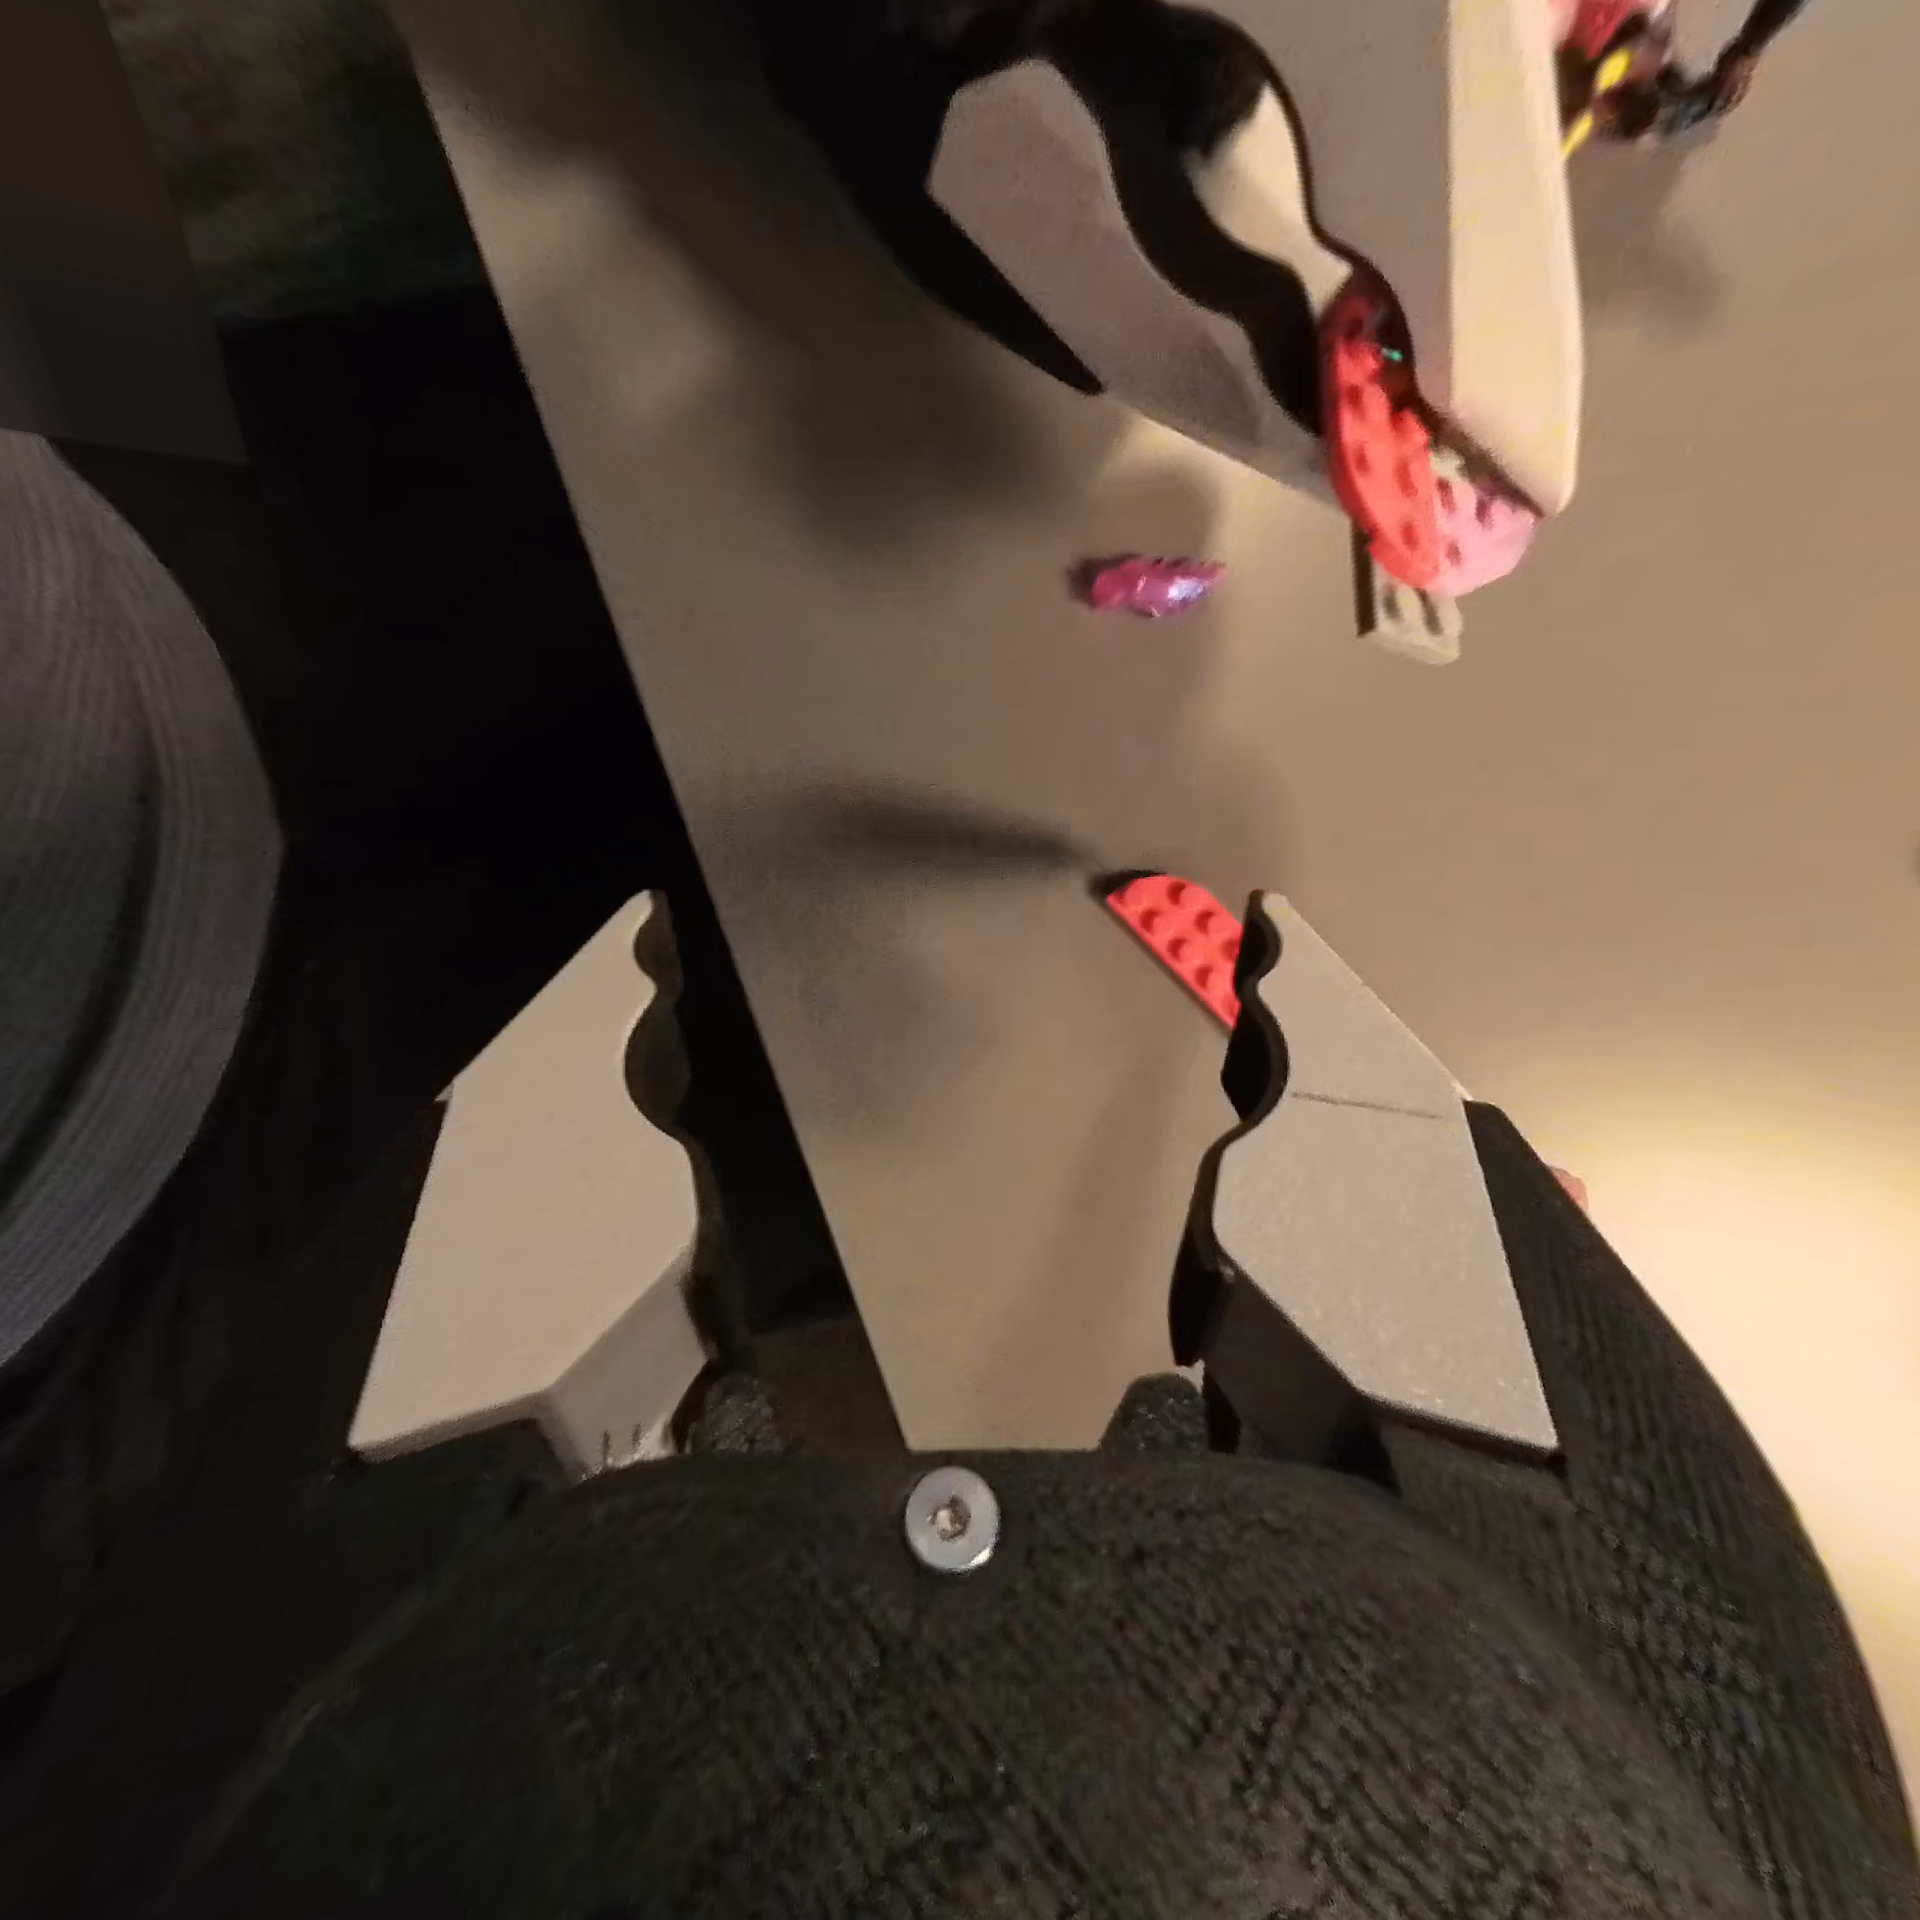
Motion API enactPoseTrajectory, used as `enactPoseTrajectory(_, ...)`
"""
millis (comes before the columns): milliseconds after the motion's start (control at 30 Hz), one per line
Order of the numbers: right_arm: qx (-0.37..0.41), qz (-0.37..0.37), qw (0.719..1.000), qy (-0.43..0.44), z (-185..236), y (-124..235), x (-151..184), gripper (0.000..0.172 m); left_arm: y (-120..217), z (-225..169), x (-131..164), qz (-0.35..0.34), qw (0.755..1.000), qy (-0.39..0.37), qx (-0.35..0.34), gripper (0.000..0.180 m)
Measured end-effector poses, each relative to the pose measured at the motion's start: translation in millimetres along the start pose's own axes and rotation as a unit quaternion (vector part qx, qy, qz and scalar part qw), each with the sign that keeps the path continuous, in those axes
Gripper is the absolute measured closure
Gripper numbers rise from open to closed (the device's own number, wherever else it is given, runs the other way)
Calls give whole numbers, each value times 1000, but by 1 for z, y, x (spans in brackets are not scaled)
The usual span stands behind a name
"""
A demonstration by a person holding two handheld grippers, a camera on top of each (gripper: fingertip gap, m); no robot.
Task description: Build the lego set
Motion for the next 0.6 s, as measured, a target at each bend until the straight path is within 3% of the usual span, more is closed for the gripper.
enactPoseTrajectory(133,-28,14,996,-77,-6,-3,8,59,1,1,3,3,1000,1,-2,174)
enactPoseTrajectory(333,-26,-3,990,-138,23,4,12,56,1,0,0,-1,1000,-2,1,174)
enactPoseTrajectory(500,-1,4,993,-121,49,6,18,56,1,-2,-3,-3,1000,-11,5,174)
enactPoseTrajectory(600,78,10,997,-26,51,4,23,63,2,-2,-4,-4,1000,-9,4,174)
Point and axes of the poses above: each gripper's, where its closed fingertips meet, y back along the fingers, x out of its underside, z = x × y across the jaws, the point moved 5 cm from there along y, back along the fingers, and after that the axes turned 7 degrees about -z, right-handed, at the moved point
